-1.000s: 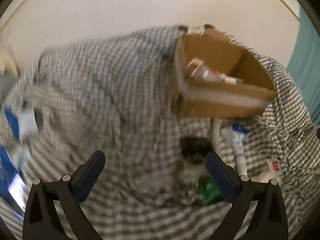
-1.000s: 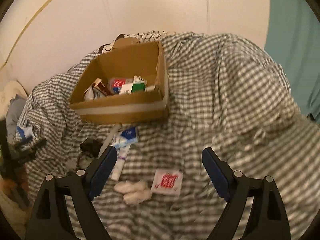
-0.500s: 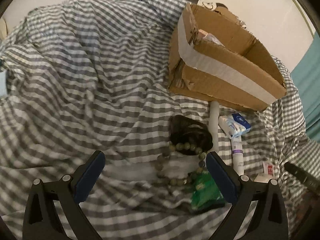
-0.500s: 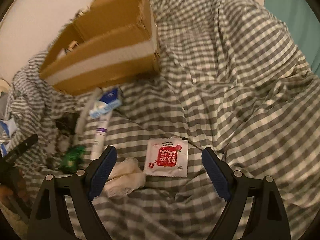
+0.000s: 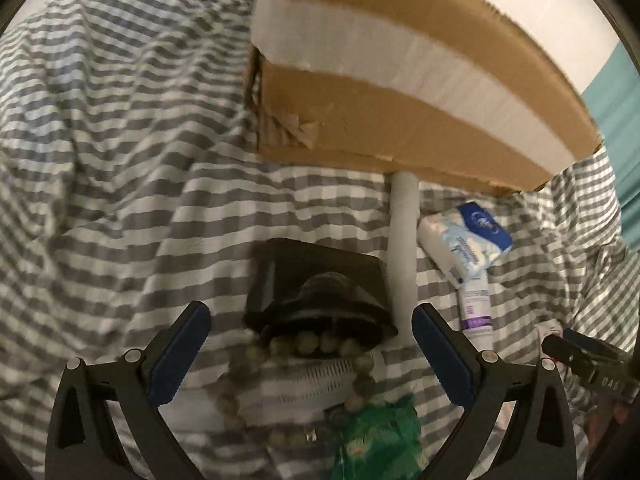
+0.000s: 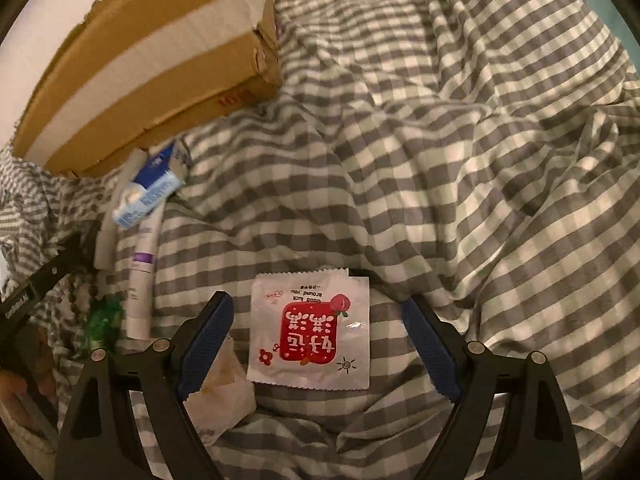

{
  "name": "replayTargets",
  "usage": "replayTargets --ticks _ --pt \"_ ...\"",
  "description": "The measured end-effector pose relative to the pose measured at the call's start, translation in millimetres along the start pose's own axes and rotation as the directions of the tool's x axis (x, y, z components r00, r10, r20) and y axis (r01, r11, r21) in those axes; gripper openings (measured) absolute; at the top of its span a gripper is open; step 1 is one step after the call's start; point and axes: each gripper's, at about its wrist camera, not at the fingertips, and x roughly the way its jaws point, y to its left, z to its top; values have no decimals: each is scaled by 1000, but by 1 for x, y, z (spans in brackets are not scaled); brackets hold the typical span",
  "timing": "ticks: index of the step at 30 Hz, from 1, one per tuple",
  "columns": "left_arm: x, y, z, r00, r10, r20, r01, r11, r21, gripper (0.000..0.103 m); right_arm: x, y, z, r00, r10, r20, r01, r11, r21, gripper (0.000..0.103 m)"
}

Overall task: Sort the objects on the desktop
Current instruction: 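Grasp the black hair clip with the left gripper while the right grasps the red-printed sachet, then carry the hair clip and sachet over the cardboard box and release them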

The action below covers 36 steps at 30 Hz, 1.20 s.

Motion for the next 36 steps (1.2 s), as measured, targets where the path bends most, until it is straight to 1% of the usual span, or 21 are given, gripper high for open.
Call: replayTargets --ticks 3,4,6,7,8,9,10,12,14,18,20,21,24,25,28,31,34,36 --pt "12 -1 5 1000 -14 -27 15 1000 5 103 9 8 -1 999 -46 -19 45 998 -42 86" --pt "14 -2 5 999 -27 -28 27 1000 11 103 10 10 -2 998 -61 -13 60 997 -56 84" --pt "13 -2 4 998 -47 -29 47 999 20 102 10 13 -4 997 -72 -5 72 994 -78 64" --pt "12 -2 4 998 -52 -30 52 998 24 96 9 17 -5 996 -87 4 87 991 -100 59" --pt "9 0 3 998 -53 -28 53 998 31 85 7 20 -7 995 -96 14 97 988 -117 52" --pt "5 1 2 999 -50 -20 50 998 37 79 4 23 -9 995 -99 27 102 985 -137 39" --pt "-3 4 -1 999 -51 -14 52 998 43 75 0 26 -11 994 -105 43 110 982 -156 35" --pt "-13 8 -5 999 -43 -4 44 998 43 75 -8 27 -15 993 -98 59 106 980 -166 23" --pt "-32 12 -13 999 -21 33 19 998 55 75 -17 23 -18 995 -70 72 80 985 -153 14" --pt "-66 18 -24 995 0 100 -6 998 63 75 -46 13 -26 991 -35 125 52 990 -132 11" --pt "-86 24 -30 991 -1 136 -5 999 38 75 -60 11 -31 989 -2 148 21 992 -127 11" --pt "-94 26 -33 989 -4 151 1 1000 23 75 -69 8 -34 986 40 159 -21 992 -121 11" --pt "-117 35 -44 977 -24 211 32 999 -36 75 -85 9 -40 979 84 187 -64 992 -110 11" --pt "-127 38 -51 972 -18 233 31 998 -52 75 -91 11 -38 974 100 202 -80 991 -106 11" --pt "-148 44 -58 963 -5 270 24 997 -69 75 -107 15 -38 962 148 228 -127 986 -106 11" --pt "-162 43 -59 951 -17 310 41 997 -70 75 -124 23 -45 948 197 249 -168 977 -134 11" --pt "-174 37 -55 947 -23 320 41 998 -51 75 -134 30 -44 940 226 254 -190 969 -159 11" --pt "-182 32 -50 943 -26 331 36 999 -22 75 -142 36 -38 934 249 257 -208 962 -176 11"
